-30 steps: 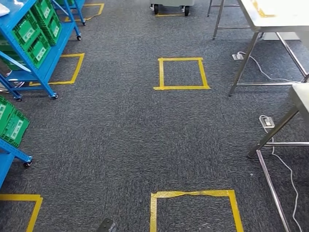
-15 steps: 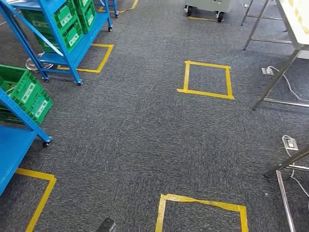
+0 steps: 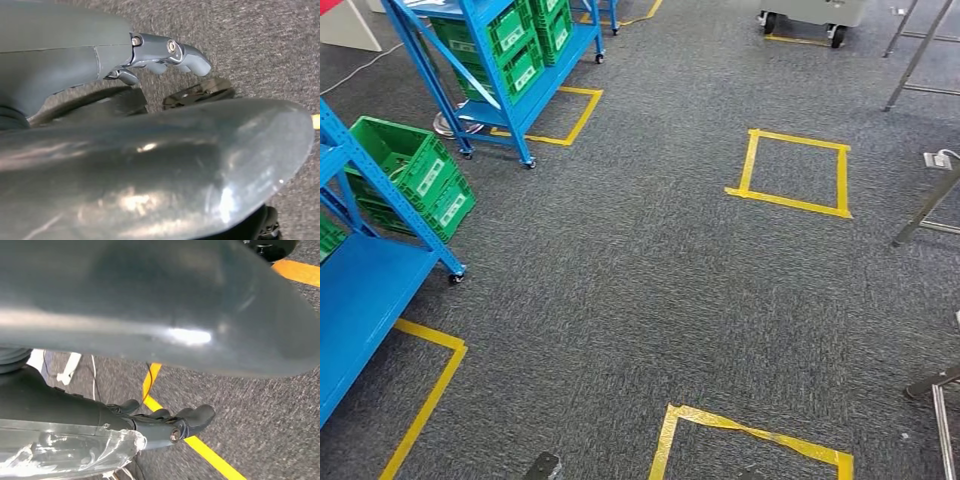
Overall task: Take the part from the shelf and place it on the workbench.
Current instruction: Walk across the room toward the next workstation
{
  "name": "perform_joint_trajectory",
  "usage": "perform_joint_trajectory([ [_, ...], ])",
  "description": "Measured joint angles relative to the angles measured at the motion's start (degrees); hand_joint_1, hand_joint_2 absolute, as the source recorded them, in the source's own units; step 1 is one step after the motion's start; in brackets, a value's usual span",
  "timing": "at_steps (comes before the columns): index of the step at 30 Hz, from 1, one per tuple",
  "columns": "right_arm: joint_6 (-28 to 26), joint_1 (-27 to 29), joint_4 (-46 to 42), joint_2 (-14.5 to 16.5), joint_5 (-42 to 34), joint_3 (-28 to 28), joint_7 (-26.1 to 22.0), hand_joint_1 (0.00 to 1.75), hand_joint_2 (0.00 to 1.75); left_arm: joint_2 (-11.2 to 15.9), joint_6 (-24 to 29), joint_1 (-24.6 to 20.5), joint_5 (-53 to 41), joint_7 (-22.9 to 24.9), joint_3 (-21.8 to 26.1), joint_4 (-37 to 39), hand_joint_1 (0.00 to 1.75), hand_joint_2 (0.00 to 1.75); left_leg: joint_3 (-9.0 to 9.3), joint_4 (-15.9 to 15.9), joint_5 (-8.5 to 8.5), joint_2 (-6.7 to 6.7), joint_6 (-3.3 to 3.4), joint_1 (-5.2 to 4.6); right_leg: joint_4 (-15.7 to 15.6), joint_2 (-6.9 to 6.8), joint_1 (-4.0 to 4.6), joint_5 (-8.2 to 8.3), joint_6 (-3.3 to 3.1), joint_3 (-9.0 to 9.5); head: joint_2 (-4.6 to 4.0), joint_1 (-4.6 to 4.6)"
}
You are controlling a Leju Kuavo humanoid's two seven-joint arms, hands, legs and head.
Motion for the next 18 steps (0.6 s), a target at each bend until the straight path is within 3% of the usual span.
perform_joint_trajectory([
  [2, 0.0, 0.2, 0.0, 0.0, 0.2, 0.0, 0.2, 0.00, 0.00, 0.0, 0.0, 0.0, 0.0, 0.0, -0.1, 0.0, 0.00, 0.00, -2.72, 5.6, -1.81, 0.62, -0.02, 0.01, 0.0, -1.45, 0.22, -0.09, -0.19, -0.03, 0.00, -0.03],
  [3, 0.1, 0.2, 0.0, 0.0, 0.3, 0.0, 0.2, 0.00, 0.00, 0.1, 0.0, 0.0, 0.0, 0.0, -0.2, 0.0, 0.00, 0.00, -2.83, 6.0, -1.19, 0.79, 0.06, 0.00, 0.0, -2.09, 0.28, -0.13, -0.23, 0.00, 0.00, -0.03],
  [5, 0.1, 0.1, 0.0, 0.0, 0.4, 0.0, 0.3, 0.00, 0.00, 0.1, 0.0, 0.1, 0.0, 0.1, -0.3, 0.0, 0.00, 0.00, -0.15, 1.0, 2.27, 1.76, 0.38, -0.09, 0.0, -3.18, 0.34, -0.21, -0.18, 0.17, 0.00, -0.04],
  [6, 0.1, 0.1, 0.0, 0.0, 0.4, 0.0, 0.2, 0.00, 0.00, 0.1, 0.0, 0.1, 0.0, 0.1, -0.4, 0.0, 0.00, 0.00, 1.77, -2.5, 3.85, 3.04, 0.57, -0.24, 0.1, -3.63, 0.48, -0.30, -0.03, 0.25, 0.00, -0.08],
  [8, 0.1, 0.1, 0.0, 0.0, 0.3, 0.0, 0.1, 0.00, 0.00, 0.1, 0.0, -0.2, -0.1, 0.1, -0.4, 0.0, 0.00, 0.00, 4.34, -7.6, 5.05, 4.97, 1.12, -0.55, 0.2, -4.51, 0.83, -0.51, 0.43, 0.24, 0.00, -0.12],
  [9, 0.1, 0.1, 0.0, 0.0, 0.3, 0.0, 0.0, 0.00, 0.00, 0.1, 0.0, -0.2, -0.1, 0.2, -0.5, 0.0, 0.00, 0.00, 4.66, -8.6, 4.96, 5.18, 1.38, -0.68, 0.2, -5.02, 0.99, -0.58, 0.69, 0.24, 0.00, -0.10],
  [11, 0.1, 0.0, 0.0, 0.0, 0.3, 0.0, -0.3, 0.00, 0.00, 0.0, 0.0, -0.1, -0.2, 0.2, -0.6, 0.0, 0.00, 0.00, 4.60, -9.0, 5.03, 4.15, 2.01, -0.60, 0.2, -5.61, 0.96, -0.77, 1.28, 0.39, 0.00, 0.03],
  [13, 0.1, -0.2, 0.0, 0.0, 0.5, -0.1, -0.6, 0.00, 0.00, 0.0, 0.0, 0.0, -0.4, 0.3, -0.7, 0.0, 0.00, 0.00, 4.71, -9.3, 5.26, 3.09, 2.59, -0.32, 2.5, -3.83, 0.73, -2.39, 1.92, -0.46, 0.00, 0.26],
  [15, 0.0, -0.1, 0.0, 0.0, 0.6, -0.1, -0.6, 0.00, 0.00, 0.0, 0.4, -0.1, -0.7, 0.9, -0.9, 0.0, 0.00, 0.00, 4.73, -9.3, 5.37, 1.99, 2.96, -0.17, 9.1, -1.52, 0.57, -5.77, 2.31, -3.58, 0.00, 0.58],
  [16, 0.0, 0.0, 0.0, 0.0, 0.6, -0.1, -0.6, 0.00, 0.00, 0.0, 0.6, -0.1, -0.8, 1.4, -1.0, 0.0, 0.00, 0.00, 4.72, -9.3, 5.39, 1.38, 3.07, -0.17, 12.9, -1.10, 0.55, -7.24, 2.39, -5.47, 0.00, 0.68],
  [17, 0.0, 0.1, 0.0, 0.0, 0.6, -0.1, -0.4, 0.00, 0.00, 0.0, 0.8, 0.0, -0.9, 1.9, -1.0, 0.0, 0.00, 0.00, 4.73, -9.3, 5.39, 0.75, 3.09, -0.18, 15.5, -0.93, 0.53, -7.84, 2.43, -6.85, 0.00, 0.71],
  [18, 0.0, 0.1, 0.0, 0.0, 0.6, -0.1, -0.3, 0.00, 0.00, 0.0, 0.9, 0.0, -1.0, 2.3, -1.0, 0.0, 0.00, 0.00, 4.77, -9.3, 5.40, 0.12, 3.08, -0.17, 16.0, -0.87, 0.50, -7.36, 2.44, -7.33, 0.00, 0.74],
])
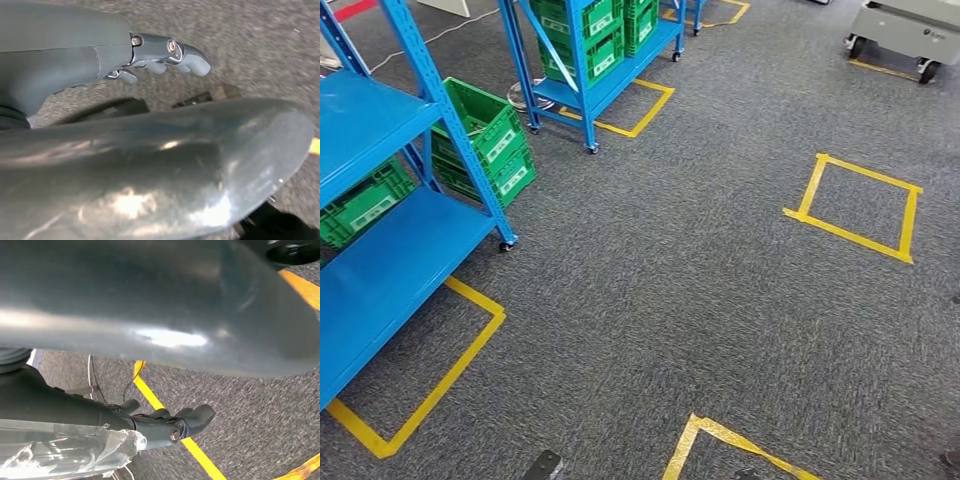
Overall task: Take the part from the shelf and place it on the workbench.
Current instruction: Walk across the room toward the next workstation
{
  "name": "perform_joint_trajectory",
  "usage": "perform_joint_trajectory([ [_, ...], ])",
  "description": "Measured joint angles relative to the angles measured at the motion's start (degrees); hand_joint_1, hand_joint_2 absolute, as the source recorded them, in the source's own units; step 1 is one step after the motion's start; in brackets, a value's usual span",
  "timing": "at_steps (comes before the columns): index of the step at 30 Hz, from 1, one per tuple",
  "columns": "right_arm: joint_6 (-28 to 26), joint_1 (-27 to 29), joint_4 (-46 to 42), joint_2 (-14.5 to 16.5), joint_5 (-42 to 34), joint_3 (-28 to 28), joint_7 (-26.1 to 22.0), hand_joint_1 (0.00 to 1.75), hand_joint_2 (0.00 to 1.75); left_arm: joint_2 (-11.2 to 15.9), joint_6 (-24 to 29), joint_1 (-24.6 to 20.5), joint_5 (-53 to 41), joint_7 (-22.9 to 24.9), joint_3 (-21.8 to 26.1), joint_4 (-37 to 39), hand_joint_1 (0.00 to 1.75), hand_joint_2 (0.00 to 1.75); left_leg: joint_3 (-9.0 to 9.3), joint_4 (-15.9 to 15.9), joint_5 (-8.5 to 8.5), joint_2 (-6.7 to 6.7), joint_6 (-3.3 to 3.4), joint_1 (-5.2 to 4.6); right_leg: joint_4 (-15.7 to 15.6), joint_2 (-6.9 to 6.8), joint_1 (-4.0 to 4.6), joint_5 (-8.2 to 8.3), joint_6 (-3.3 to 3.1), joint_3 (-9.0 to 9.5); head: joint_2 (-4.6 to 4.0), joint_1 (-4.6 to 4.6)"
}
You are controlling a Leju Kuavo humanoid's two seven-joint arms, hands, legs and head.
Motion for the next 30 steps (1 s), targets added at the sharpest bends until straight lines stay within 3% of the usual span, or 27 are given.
perform_joint_trajectory([
  [2, 0.1, 0.0, 0.0, 0.0, 0.0, 0.0, 0.3, 0.00, 0.00, 0.0, 0.1, 0.1, 0.0, 0.3, 0.0, 0.0, 0.00, 0.00, 0.11, 0.1, 0.02, -1.32, -0.13, 0.07, -5.2, 0.56, -0.22, 3.67, -0.02, 2.22, 0.00, 0.00],
  [3, 0.1, -0.1, 0.0, 0.0, 0.0, 0.0, 0.4, 0.00, 0.00, 0.0, 0.1, 0.1, 0.0, 0.3, 0.0, 0.0, 0.00, 0.00, 0.11, 0.1, 0.01, -1.95, -0.36, 0.05, -9.2, 1.84, -0.48, 5.31, 0.04, 4.10, 0.00, 0.02],
  [5, 0.1, -0.1, 0.0, 0.0, 0.1, 0.0, 0.4, 0.00, 0.00, 0.1, 0.1, 0.1, -0.1, 0.3, 0.0, 0.0, 0.00, 0.00, -0.16, 0.4, 0.07, -3.07, -1.03, 0.00, -14.6, 4.00, -0.86, 6.93, -0.20, 6.77, 0.00, 0.02],
  [6, 0.1, -0.1, 0.0, 0.0, 0.1, 0.0, 0.4, 0.00, 0.00, 0.1, 0.1, 0.1, -0.1, 0.4, 0.0, 0.0, 0.00, 0.00, -0.35, 0.4, 0.20, -3.51, -1.43, 0.02, -15.3, 4.53, -0.86, 6.85, -0.47, 7.12, 0.00, 0.00],
  [8, 0.2, -0.1, 0.0, 0.0, 0.3, 0.0, 0.4, 0.00, 0.00, 0.1, 0.5, 0.2, -0.1, 0.8, 0.0, 0.0, 0.00, 0.00, -0.61, 0.2, 0.47, -3.92, -2.13, 0.27, -15.5, 3.63, -0.67, 7.15, -1.27, 7.11, 0.00, -0.02],
  [10, 0.2, -0.1, 0.0, 0.1, 0.6, 0.0, 0.5, 0.00, 0.00, 0.1, 1.2, 0.2, -0.1, 1.4, 0.0, 0.0, 0.00, 0.00, -1.49, 1.8, -0.83, -2.22, -2.69, 0.25, -15.8, 2.55, -0.65, 7.43, -2.09, 7.14, 0.00, -0.29],
  [12, 0.1, -0.1, 0.0, 0.1, 0.9, 0.0, 0.6, 0.00, 0.00, 0.1, 1.6, 0.0, -0.1, 1.9, 0.0, 0.0, 0.00, 0.00, -4.36, 7.8, -4.37, 0.03, -3.06, 0.14, -15.9, 1.23, -0.58, 7.48, -2.62, 7.11, 0.00, -0.65],
  [13, 0.1, 0.0, 0.0, 0.1, 1.1, 0.0, 0.6, 0.00, 0.00, 0.1, 1.6, 0.0, -0.1, 2.0, 0.0, 0.0, 0.00, 0.00, -6.25, 11.7, -6.16, 0.45, -3.17, 0.15, -15.9, 0.47, -0.48, 7.44, -2.74, 7.06, 0.00, -0.73],
  [14, 0.1, 0.1, 0.0, 0.1, 1.1, 0.0, 0.5, 0.00, 0.00, 0.2, 1.6, 0.0, -0.1, 2.2, 0.0, 0.0, 0.00, 0.00, -7.65, 14.7, -7.12, 0.62, -3.21, 0.16, -15.9, -0.26, -0.40, 7.41, -2.80, 7.04, 0.00, -0.72],
  [15, 0.1, 0.1, 0.0, 0.1, 1.2, 0.0, 0.4, 0.00, 0.00, 0.2, 1.4, 0.0, 0.0, 2.3, 0.0, 0.0, 0.00, 0.00, -8.20, 15.9, -7.02, 0.69, -3.19, 0.16, -15.9, -0.94, -0.33, 7.38, -2.83, 7.04, 0.00, -0.72],
  [16, 0.1, 0.1, 0.0, 0.1, 1.3, 0.0, 0.4, 0.00, 0.00, 0.3, 1.3, 0.1, 0.1, 2.5, 0.0, 0.0, 0.00, 0.00, -7.63, 15.0, -5.84, 0.79, -3.12, 0.16, -15.9, -1.55, -0.30, 7.35, -2.83, 7.08, 0.00, -0.73],
  [17, 0.0, 0.0, 0.0, 0.1, 1.4, 0.0, 0.3, 0.00, 0.00, 0.3, 1.1, 0.2, 0.1, 2.6, 0.0, 0.0, 0.00, 0.00, -6.00, 12.0, -3.94, 1.15, -3.00, 0.14, -15.9, -2.09, -0.28, 7.30, -2.78, 7.17, 0.00, -0.73],
  [19, -0.2, -0.1, 0.0, 0.1, 1.5, 0.0, 0.3, 0.00, 0.00, 0.3, 0.9, 0.1, 0.2, 2.7, 0.0, 0.0, 0.00, 0.00, -1.89, 4.4, -0.88, 3.37, -2.66, -0.11, -15.8, -2.97, -0.05, 7.09, -2.47, 7.41, 0.00, -0.78],
  [21, -0.3, -0.1, 0.0, 0.1, 1.7, 0.0, 0.3, 0.00, 0.00, 0.3, 0.6, -0.1, 0.4, 2.7, 0.0, 0.0, 0.00, 0.00, -0.01, 0.5, -0.24, 4.88, -2.13, -0.44, -15.9, -3.85, 0.29, 6.91, -1.94, 7.63, 0.00, -0.75],
  [23, -0.5, -0.1, 0.0, 0.1, 2.0, 0.0, 0.4, 0.00, 0.00, 0.3, 0.4, 0.0, 0.8, 2.8, 0.0, 0.0, 0.00, 0.00, -0.02, 0.1, -0.23, 4.05, -1.45, -0.54, -16.2, -4.75, 0.35, 6.86, -1.36, 7.94, 0.00, -0.71],
  [25, -0.7, -0.2, 0.0, 0.1, 2.3, 0.0, 0.7, 0.00, 0.00, 0.3, 0.4, 0.2, 1.0, 3.0, 0.0, 0.0, 0.00, 0.00, 0.06, -0.2, 0.04, 3.07, -0.79, -0.29, -15.0, -3.61, 0.18, 5.84, -0.70, 7.55, 0.00, -0.56],
  [26, -0.8, -0.2, 0.0, 0.1, 2.3, 0.0, 0.9, 0.00, 0.00, 0.2, 0.4, 0.2, 1.0, 3.2, 0.0, 0.0, 0.00, 0.00, 0.11, -0.4, 0.18, 2.56, -0.49, -0.10, -12.7, -2.42, 0.09, 4.44, -0.42, 6.53, 0.00, -0.44],
  [28, -0.9, -0.1, 0.0, 0.1, 2.3, 0.0, 1.2, 0.00, 0.00, 0.1, 0.4, 0.1, 0.9, 3.5, 0.1, 0.0, 0.00, 0.00, 0.06, -0.4, 0.25, 1.49, -0.16, 0.01, -5.0, -0.44, -0.01, 0.70, -0.09, 2.92, 0.00, -0.17],
  [29, -0.9, 0.0, 0.0, 0.1, 2.4, 0.0, 1.4, 0.00, 0.00, 0.0, 0.4, 0.1, 0.8, 3.6, 0.0, 0.0, 0.00, 0.00, 0.05, -0.4, 0.25, 0.91, -0.10, 0.02, -1.4, -0.14, -0.02, -0.57, -0.02, 1.14, 0.00, -0.14],
  [30, -0.9, 0.1, 0.0, 0.1, 2.4, 0.0, 1.5, 0.00, 0.00, 0.0, 0.4, 0.2, 0.8, 3.7, 0.1, 0.0, 0.00, 0.00, 0.08, -0.4, 0.25, 0.30, -0.10, 0.02, 0.4, -0.03, -0.04, -0.76, 0.01, 0.12, 0.00, -0.11],
])
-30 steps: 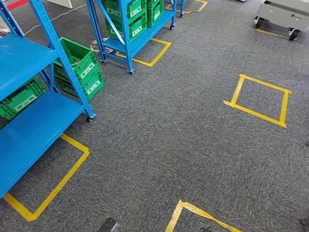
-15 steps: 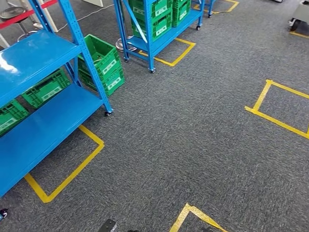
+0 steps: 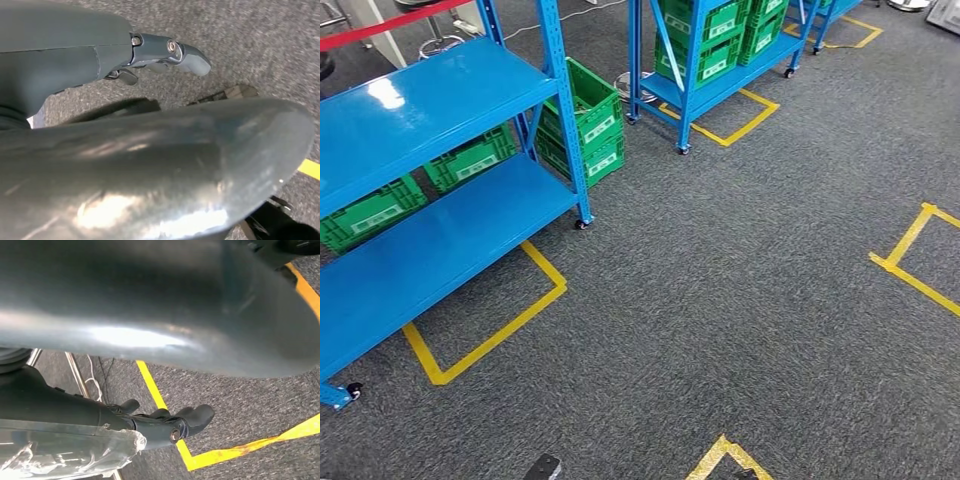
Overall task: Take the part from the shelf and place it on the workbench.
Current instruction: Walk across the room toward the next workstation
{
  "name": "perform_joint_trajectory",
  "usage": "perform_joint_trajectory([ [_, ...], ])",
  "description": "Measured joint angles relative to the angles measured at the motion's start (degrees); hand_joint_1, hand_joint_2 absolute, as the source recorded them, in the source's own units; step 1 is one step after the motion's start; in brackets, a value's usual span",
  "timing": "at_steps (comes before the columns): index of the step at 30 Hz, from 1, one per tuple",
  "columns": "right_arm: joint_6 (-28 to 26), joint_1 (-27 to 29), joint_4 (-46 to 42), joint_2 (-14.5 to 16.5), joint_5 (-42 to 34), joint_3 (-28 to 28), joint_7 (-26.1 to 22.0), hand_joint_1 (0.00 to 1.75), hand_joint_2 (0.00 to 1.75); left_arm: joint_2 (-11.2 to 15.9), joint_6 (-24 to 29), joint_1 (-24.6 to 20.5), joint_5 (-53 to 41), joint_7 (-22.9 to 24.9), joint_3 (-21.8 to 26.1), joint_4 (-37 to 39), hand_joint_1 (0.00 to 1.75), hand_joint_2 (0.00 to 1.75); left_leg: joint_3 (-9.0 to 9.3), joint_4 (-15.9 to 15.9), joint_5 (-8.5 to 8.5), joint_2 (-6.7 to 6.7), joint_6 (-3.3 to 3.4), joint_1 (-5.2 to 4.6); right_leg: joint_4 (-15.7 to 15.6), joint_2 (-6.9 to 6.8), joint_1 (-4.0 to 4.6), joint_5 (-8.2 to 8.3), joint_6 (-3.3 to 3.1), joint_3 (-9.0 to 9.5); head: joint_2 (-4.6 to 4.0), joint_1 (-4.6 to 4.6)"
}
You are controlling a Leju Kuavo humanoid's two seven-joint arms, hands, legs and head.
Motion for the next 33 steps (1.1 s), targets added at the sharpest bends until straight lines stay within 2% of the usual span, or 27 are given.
perform_joint_trajectory([
  [1, 0.0, 0.0, 0.0, 0.0, 0.0, 0.0, 0.0, 0.00, 0.00, 0.0, 0.0, 0.0, 0.0, 0.1, 0.0, 0.0, 0.00, 0.00, 0.06, 0.0, 0.01, -0.64, -0.03, 0.02, -0.5, 0.05, -0.05, 1.00, -0.02, 0.07, 0.00, -0.02],
  [2, 0.0, 0.0, 0.0, 0.0, 0.0, 0.0, 0.0, 0.00, 0.00, 0.0, 0.0, 0.0, 0.0, 0.1, 0.0, 0.0, 0.00, 0.00, 0.14, 0.0, 0.00, -1.29, -0.10, 0.07, -3.3, 0.25, -0.15, 2.95, -0.04, 1.27, 0.00, -0.01],
  [3, 0.0, -0.1, 0.0, 0.0, 0.1, 0.0, 0.0, 0.00, 0.00, -0.1, 0.0, 0.0, 0.0, 0.2, 0.0, 0.0, 0.00, 0.00, 0.21, 0.1, -0.02, -1.96, -0.28, 0.14, -7.4, 1.03, -0.35, 5.16, -0.02, 3.17, 0.00, 0.00],
  [4, -0.1, -0.1, 0.0, 0.0, 0.1, 0.0, 0.0, 0.00, 0.00, -0.1, 0.0, 0.0, 0.0, 0.2, 0.0, 0.0, 0.00, 0.00, 0.18, 0.3, -0.07, -2.56, -0.56, 0.11, -11.4, 2.32, -0.59, 6.72, 0.00, 5.03, 0.00, 0.03],
  [5, -0.1, -0.2, 0.0, 0.1, 0.1, 0.0, 0.0, 0.00, 0.00, -0.1, 0.0, -0.1, 0.0, 0.2, 0.0, 0.0, 0.00, 0.00, 0.06, 0.4, -0.06, -3.10, -0.92, 0.09, -14.3, 3.43, -0.78, 7.64, -0.12, 6.41, 0.00, 0.03],
  [6, -0.1, -0.2, 0.0, 0.1, 0.1, 0.0, 0.0, 0.00, 0.00, -0.1, 0.0, -0.1, 0.0, 0.2, 0.0, 0.0, 0.00, 0.00, -0.14, 0.5, 0.02, -3.56, -1.31, 0.08, -15.7, 4.30, -0.86, 7.87, -0.33, 7.11, 0.00, 0.03],
  [7, -0.1, -0.2, 0.0, 0.1, 0.1, 0.0, 0.0, 0.00, 0.00, -0.1, 0.0, -0.1, 0.0, 0.2, 0.0, 0.0, 0.00, 0.00, -0.34, 0.5, 0.17, -4.00, -1.68, 0.11, -16.0, 4.48, -0.80, 7.71, -0.67, 7.23, 0.00, 0.02],
  [8, -0.1, -0.2, 0.0, 0.2, 0.1, 0.0, 0.0, 0.00, 0.00, -0.1, 0.0, 0.0, 0.0, 0.2, 0.0, 0.0, 0.00, 0.00, -0.50, 0.4, 0.34, -4.45, -2.01, 0.24, -16.0, 3.98, -0.74, 7.84, -1.13, 7.24, 0.00, -0.01],
  [10, -0.1, -0.3, 0.0, 0.2, 0.1, 0.0, 0.0, 0.00, 0.00, -0.1, 0.0, 0.0, -0.1, 0.2, 0.0, 0.0, 0.00, 0.00, -1.04, 1.2, -0.34, -3.57, -2.57, 0.29, -16.1, 2.92, -0.72, 8.05, -1.97, 7.27, 0.00, -0.16],
  [12, -0.1, -0.3, 0.0, 0.3, 0.1, 0.0, -0.2, 0.00, 0.00, -0.1, -0.1, -0.1, -0.1, 0.2, 0.0, 0.0, 0.00, 0.00, -3.32, 6.1, -3.32, -1.19, -3.00, 0.18, -16.3, 1.67, -0.70, 8.14, -2.62, 7.28, 0.00, -0.55],
  [14, -0.1, -0.2, 0.0, 0.2, 0.2, 0.0, -0.4, 0.00, 0.00, 0.0, -0.1, -0.3, -0.2, 0.2, 0.0, 0.0, 0.00, 0.00, -7.02, 13.7, -6.79, 0.13, -3.27, 0.17, -16.3, 0.22, -0.52, 8.06, -2.89, 7.22, 0.00, -0.78],
  [15, -0.1, -0.1, 0.0, 0.2, 0.2, 0.0, -0.5, 0.00, 0.00, 0.0, -0.1, -0.2, -0.3, 0.2, 0.0, 0.0, 0.00, 0.00, -8.19, 16.1, -7.38, 0.34, -3.30, 0.17, -16.3, -0.50, -0.43, 8.02, -2.95, 7.21, 0.00, -0.78],
  [16, -0.2, -0.1, 0.0, 0.3, 0.2, 0.0, -0.5, 0.00, 0.00, 0.0, -0.1, -0.2, -0.5, 0.2, 0.0, 0.0, 0.00, 0.00, -8.35, 16.6, -6.85, 0.46, -3.24, 0.17, -16.3, -1.15, -0.36, 7.99, -2.97, 7.23, 0.00, -0.79],
  [17, -0.2, -0.2, 0.0, 0.3, 0.2, 0.0, -0.6, 0.00, 0.00, 0.0, -0.2, -0.1, -0.6, 0.2, 0.0, 0.0, 0.00, 0.00, -7.35, 14.7, -5.33, 0.62, -3.09, 0.15, -16.3, -1.70, -0.31, 7.96, -2.95, 7.29, 0.00, -0.79],
  [18, -0.2, -0.3, 0.0, 0.3, 0.3, 0.0, -0.6, 0.00, 0.00, 0.0, -0.2, -0.1, -0.8, 0.2, 0.0, 0.0, 0.00, 0.00, -5.41, 11.2, -3.32, 1.15, -2.87, 0.08, -16.3, -2.21, -0.27, 7.91, -2.89, 7.40, 0.00, -0.79],
  [19, -0.3, -0.4, 0.0, 0.3, 0.4, 0.0, -0.7, 0.00, 0.00, 0.0, -0.3, -0.1, -0.8, 0.2, 0.0, 0.0, 0.00, 0.00, -3.25, 7.2, -1.73, 2.26, -2.65, -0.09, -16.2, -2.68, -0.13, 7.80, -2.74, 7.52, 0.00, -0.81],
  [21, -0.4, -0.4, 0.0, 0.3, 0.6, 0.0, -0.7, 0.00, 0.00, 0.0, -0.3, -0.3, -0.9, 0.2, 0.0, 0.0, 0.00, 0.00, -0.43, 1.8, -0.39, 3.98, -2.05, -0.43, -16.2, -3.48, 0.23, 7.57, -2.30, 7.62, 0.00, -0.80],
  [22, -0.4, -0.4, 0.0, 0.3, 0.6, 0.0, -0.7, 0.00, 0.00, 0.0, -0.4, -0.3, -0.9, 0.1, 0.0, 0.0, 0.00, 0.00, -0.11, 0.8, -0.51, 4.23, -1.76, -0.60, -16.2, -3.90, 0.39, 7.51, -2.05, 7.67, 0.00, -0.76],
  [24, -0.5, -0.5, 0.0, 0.3, 0.7, 0.0, -0.7, 0.00, 0.00, 0.0, -0.3, -0.2, -0.9, 0.1, 0.0, 0.0, 0.00, 0.00, -0.16, 0.4, -0.37, 3.30, -1.06, -0.57, -16.4, -4.58, 0.34, 7.40, -1.50, 7.85, 0.00, -0.62],
  [26, -0.5, -0.5, 0.0, 0.3, 0.7, 0.0, -0.7, 0.00, 0.00, 0.0, -0.3, -0.1, -1.0, 0.1, -0.1, 0.0, 0.00, 0.00, -0.06, 0.1, -0.12, 2.31, -0.36, -0.28, -14.2, -3.21, 0.17, 5.83, -0.90, 7.04, 0.00, -0.42],
  [28, -0.5, -0.5, 0.0, 0.3, 0.7, 0.0, -0.7, 0.00, 0.00, -0.1, -0.3, -0.2, -1.0, 0.1, -0.1, 0.0, 0.00, 0.00, -0.03, 0.0, 0.00, 1.32, 0.09, -0.07, -7.5, -0.93, 0.03, 2.34, -0.51, 3.93, 0.00, -0.05],
  [29, -0.5, -0.4, 0.0, 0.3, 0.7, 0.0, -0.7, 0.00, 0.00, -0.1, -0.3, -0.2, -1.0, 0.1, -0.1, 0.0, 0.00, 0.00, -0.05, 0.1, 0.01, 0.78, 0.18, -0.06, -3.6, -0.36, 0.00, 0.78, -0.43, 2.01, 0.00, 0.05],
  [30, -0.5, -0.3, 0.0, 0.3, 0.7, 0.0, -0.7, 0.00, 0.00, -0.1, -0.3, -0.2, -1.0, 0.1, -0.2, 0.0, 0.00, 0.00, -0.04, 0.1, 0.01, 0.22, 0.21, -0.06, -0.9, -0.11, -0.02, 0.05, -0.39, 0.55, 0.00, 0.10],
  [31, -0.5, -0.3, 0.0, 0.3, 0.8, 0.0, -0.6, 0.00, 0.00, -0.1, -0.3, -0.1, -1.1, 0.1, -0.2, 0.0, 0.00, 0.00, 0.00, 0.1, 0.02, -0.38, 0.20, -0.06, -0.2, -0.01, -0.05, 0.47, -0.37, 0.02, 0.00, 0.11],
  [32, -0.5, -0.3, 0.0, 0.3, 0.8, 0.0, -0.6, 0.00, 0.00, -0.1, -0.3, -0.1, -1.1, 0.1, -0.3, 0.0, 0.00, 0.00, 0.07, 0.1, 0.02, -1.01, 0.14, -0.02, -1.8, 0.11, -0.13, 1.98, -0.38, 0.61, 0.00, 0.09],
  [33, -0.5, -0.3, 0.0, 0.3, 0.8, 0.0, -0.6, 0.00, 0.00, -0.1, -0.3, -0.1, -1.1, 0.1, -0.3, 0.0, 0.00, 0.00, 0.15, 0.1, 0.00, -1.68, 0.01, 0.04, -5.3, 0.51, -0.26, 4.19, -0.36, 2.19, 0.00, 0.10],
])
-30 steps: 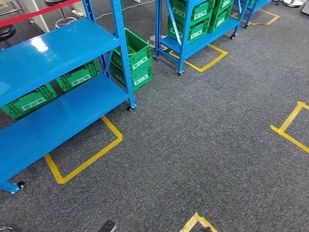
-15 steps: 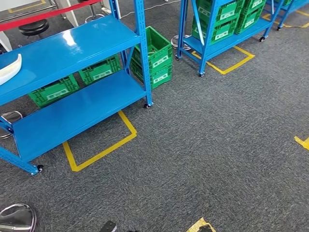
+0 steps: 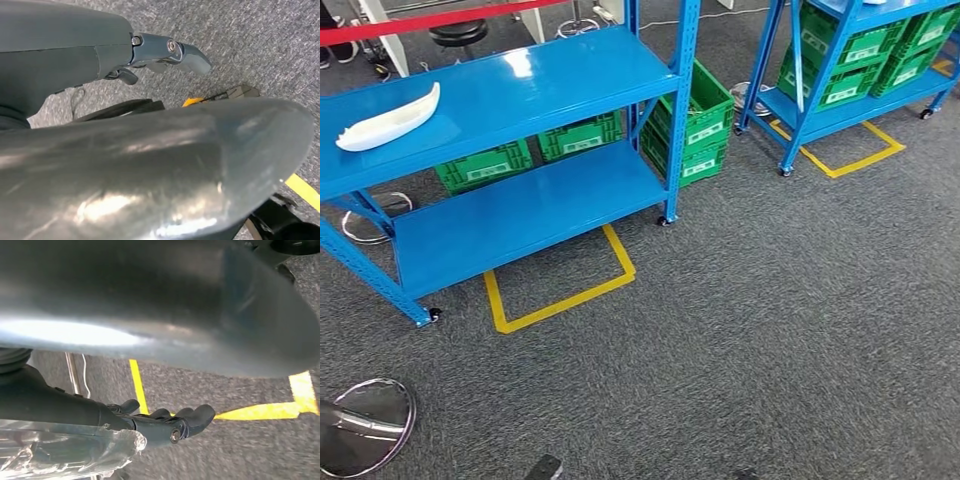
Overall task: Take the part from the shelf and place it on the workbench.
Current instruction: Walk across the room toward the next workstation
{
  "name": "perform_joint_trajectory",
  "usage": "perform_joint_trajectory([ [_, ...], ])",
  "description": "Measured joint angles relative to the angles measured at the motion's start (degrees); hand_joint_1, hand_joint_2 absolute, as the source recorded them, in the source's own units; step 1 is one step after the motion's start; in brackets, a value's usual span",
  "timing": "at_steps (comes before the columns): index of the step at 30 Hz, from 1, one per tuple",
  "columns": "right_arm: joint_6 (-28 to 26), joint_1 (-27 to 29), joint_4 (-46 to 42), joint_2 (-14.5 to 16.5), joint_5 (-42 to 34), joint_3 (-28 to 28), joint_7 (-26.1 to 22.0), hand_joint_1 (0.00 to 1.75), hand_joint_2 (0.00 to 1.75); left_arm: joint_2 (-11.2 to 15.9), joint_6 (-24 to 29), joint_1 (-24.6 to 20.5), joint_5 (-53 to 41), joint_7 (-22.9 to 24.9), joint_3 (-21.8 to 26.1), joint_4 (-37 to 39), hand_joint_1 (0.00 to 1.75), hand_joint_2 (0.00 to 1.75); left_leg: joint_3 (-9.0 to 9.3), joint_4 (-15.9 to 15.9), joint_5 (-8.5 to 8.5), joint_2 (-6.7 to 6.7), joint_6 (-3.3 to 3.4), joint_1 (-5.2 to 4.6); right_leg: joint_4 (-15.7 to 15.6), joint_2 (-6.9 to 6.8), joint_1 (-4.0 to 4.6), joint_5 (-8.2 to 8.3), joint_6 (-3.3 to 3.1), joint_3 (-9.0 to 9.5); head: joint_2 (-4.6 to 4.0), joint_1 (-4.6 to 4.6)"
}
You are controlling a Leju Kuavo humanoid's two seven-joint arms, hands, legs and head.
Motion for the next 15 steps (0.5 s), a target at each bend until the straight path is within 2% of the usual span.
perform_joint_trajectory([
  [2, 0.0, -0.1, 0.0, 0.1, 0.0, 0.0, 0.1, 0.00, 0.00, 0.0, 0.0, 0.0, 0.0, 0.0, -0.1, 0.0, 0.00, 0.00, -0.06, 0.3, -0.10, -1.22, -0.57, 0.02, -7.5, 2.29, -0.46, 3.09, 0.05, 3.55, 0.00, 0.04],
  [3, 0.0, -0.1, 0.0, 0.2, 0.0, 0.0, 0.1, 0.00, 0.00, 0.0, 0.0, -0.1, 0.0, 0.0, -0.1, 0.0, 0.00, 0.00, -0.22, 0.4, -0.09, -1.70, -0.93, 0.01, -9.7, 3.23, -0.59, 3.64, -0.06, 4.60, 0.00, 0.04],
  [4, 0.0, -0.1, 0.1, 0.2, 0.0, 0.0, 0.2, 0.00, 0.00, 0.0, 0.0, -0.1, 0.0, 0.0, -0.1, 0.0, 0.00, 0.00, -0.41, 0.5, 0.01, -2.12, -1.32, 0.01, -10.4, 3.79, -0.61, 3.58, -0.29, 4.96, 0.00, 0.04],
  [6, 0.0, -0.1, 0.1, 0.3, 0.0, 0.0, 0.3, 0.00, 0.00, 0.1, 0.0, 0.0, 0.0, 0.0, -0.1, 0.0, 0.00, 0.00, -0.68, 0.3, 0.29, -2.81, -2.00, 0.21, -10.6, 2.98, -0.46, 3.76, -1.05, 5.01, 0.00, 0.02],
  [8, 0.0, -0.1, 0.1, 0.4, 0.0, 0.0, 0.3, 0.00, 0.00, 0.1, 0.0, 0.1, 0.0, 0.0, -0.1, 0.0, 0.00, 0.00, -1.43, 1.7, -0.77, -1.57, -2.56, 0.19, -10.8, 1.98, -0.48, 3.97, -1.86, 5.07, 0.00, -0.28],
  [10, 0.0, -0.1, 0.0, 0.4, 0.0, 0.0, 0.3, 0.00, 0.00, 0.1, 0.0, -0.1, 0.0, 0.0, -0.1, 0.0, 0.00, 0.00, -4.27, 7.5, -4.07, 0.85, -2.98, 0.06, -10.9, 0.72, -0.43, 3.97, -2.40, 5.10, 0.00, -0.77],
  [12, 0.0, 0.0, 0.0, 0.4, 0.0, -0.1, 0.3, 0.00, 0.00, 0.1, 0.0, -0.2, 0.0, 0.0, -0.1, 0.0, 0.00, 0.00, -7.94, 14.7, -7.03, 1.90, -3.18, 0.08, -10.9, -0.72, -0.25, 3.87, -2.63, 5.08, 0.00, -0.93],
  [13, 0.0, 0.1, 0.0, 0.4, 0.0, -0.1, 0.2, 0.00, 0.00, 0.1, 0.0, -0.1, 0.0, 0.0, -0.1, 0.0, 0.00, 0.00, -8.80, 16.4, -7.12, 2.08, -3.16, 0.08, -10.9, -1.40, -0.16, 3.82, -2.69, 5.09, 0.00, -0.93],
  [14, 0.0, 0.0, 0.0, 0.4, 0.0, -0.1, 0.2, 0.00, 0.00, 0.1, 0.0, -0.1, 0.0, 0.0, -0.1, 0.0, 0.00, 0.00, -8.49, 15.8, -6.07, 2.18, -3.05, 0.07, -10.9, -2.00, -0.10, 3.77, -2.70, 5.15, 0.00, -0.93],
  [15, 0.0, 0.0, 0.0, 0.4, 0.0, -0.1, 0.1, 0.00, 0.00, 0.2, 0.0, 0.0, 0.0, 0.0, -0.1, 0.0, 0.00, 0.00, -7.12, 13.2, -4.24, 2.42, -2.86, 0.03, -10.9, -2.56, -0.05, 3.71, -2.65, 5.26, 0.00, -0.93],
])
